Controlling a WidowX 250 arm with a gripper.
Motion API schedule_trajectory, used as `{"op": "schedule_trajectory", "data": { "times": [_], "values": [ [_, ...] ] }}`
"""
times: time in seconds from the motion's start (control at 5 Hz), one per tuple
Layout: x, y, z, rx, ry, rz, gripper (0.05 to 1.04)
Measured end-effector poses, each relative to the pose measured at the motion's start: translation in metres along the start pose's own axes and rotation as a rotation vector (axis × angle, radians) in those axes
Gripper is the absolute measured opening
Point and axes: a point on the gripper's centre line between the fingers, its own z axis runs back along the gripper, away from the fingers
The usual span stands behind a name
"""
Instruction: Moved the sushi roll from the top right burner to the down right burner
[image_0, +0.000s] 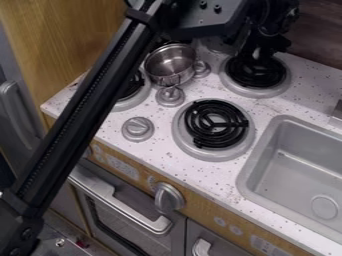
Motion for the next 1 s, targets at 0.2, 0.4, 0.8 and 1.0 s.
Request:
{"op": "schedule_trajectory", "data": {
  "times": [0.2,0.4,0.8,1.0],
  "values": [
    [-0.002,-0.001,-0.002,0.000,0.003,-0.013,0.423],
    [-0.007,-0.001,-0.004,-0.003,0.001,-0.043,0.375],
    [-0.031,0.027,0.059,0.060,0.071,-0.130,0.354],
    [-0.047,0.037,0.086,0.047,0.102,-0.139,0.354]
  ]
}}
